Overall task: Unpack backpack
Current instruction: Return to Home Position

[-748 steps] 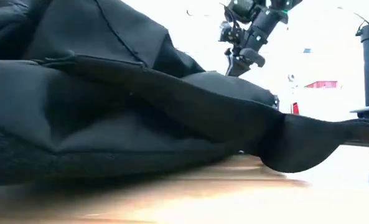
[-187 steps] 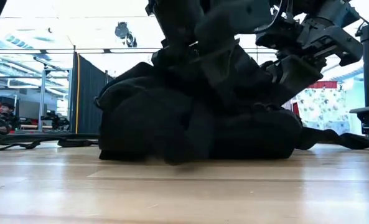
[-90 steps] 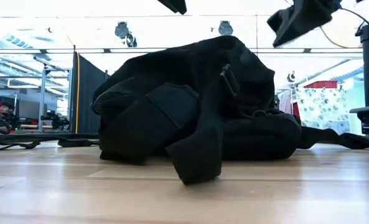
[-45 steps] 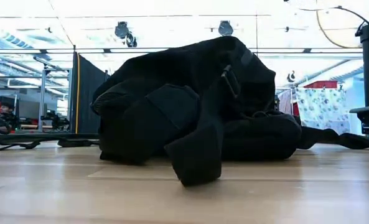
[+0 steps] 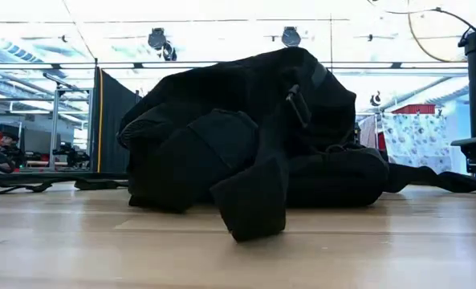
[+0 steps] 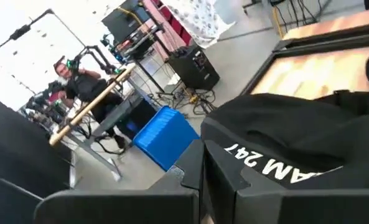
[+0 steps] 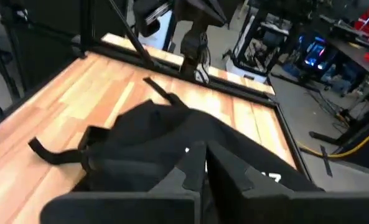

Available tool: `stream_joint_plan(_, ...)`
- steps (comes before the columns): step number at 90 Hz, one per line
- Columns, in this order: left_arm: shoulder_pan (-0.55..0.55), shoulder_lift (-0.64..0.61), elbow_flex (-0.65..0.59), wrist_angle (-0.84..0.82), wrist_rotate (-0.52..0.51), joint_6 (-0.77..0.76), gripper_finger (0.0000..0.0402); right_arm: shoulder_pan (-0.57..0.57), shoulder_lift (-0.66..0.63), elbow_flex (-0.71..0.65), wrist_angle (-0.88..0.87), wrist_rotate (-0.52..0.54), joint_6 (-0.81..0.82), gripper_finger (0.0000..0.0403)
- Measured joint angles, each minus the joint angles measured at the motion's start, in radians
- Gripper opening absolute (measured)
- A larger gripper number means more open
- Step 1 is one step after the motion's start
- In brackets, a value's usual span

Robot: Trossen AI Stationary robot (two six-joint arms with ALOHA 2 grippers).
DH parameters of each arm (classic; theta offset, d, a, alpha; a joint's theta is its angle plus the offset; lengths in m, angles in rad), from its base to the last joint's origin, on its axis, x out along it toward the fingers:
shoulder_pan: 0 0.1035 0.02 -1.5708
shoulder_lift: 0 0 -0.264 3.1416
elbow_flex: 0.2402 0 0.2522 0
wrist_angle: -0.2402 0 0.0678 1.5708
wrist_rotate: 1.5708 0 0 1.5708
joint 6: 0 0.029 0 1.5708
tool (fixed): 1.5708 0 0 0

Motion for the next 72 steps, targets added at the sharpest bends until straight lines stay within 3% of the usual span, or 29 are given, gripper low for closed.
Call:
stream_joint_plan(24, 0.003, -0.073, -0.220, 0.208, 0.008, -0.041, 0.0000, -0.011, 0.002, -0.007, -0.030, -0.003, 0.027, 0.0000)
stream_joint_plan(37, 0.009, -0.084, -0.309, 0.308, 0.082, -0.040, 0.0000, -0.010, 0.003, -0.040, -0.031, -0.003, 0.050, 0.0000)
stream_joint_plan(51, 0.011, -0.085, -0.403, 0.426, 0.096, -0.011, 0.0000, -0.010, 0.003, -0.073, -0.032, -0.003, 0.073, 0.0000)
stream_joint_plan(64, 0.041, -0.086, -0.503, 0.597, 0.202, 0.083, 0.0000, -0.010, 0.003, -0.078, -0.029, -0.003, 0.092, 0.0000)
stream_joint_plan(72, 0.051, -0.108, -0.581, 0.813, 0.311, 0.210, 0.0000, -0.010, 0.003, -0.078, -0.029, -0.002, 0.099, 0.0000)
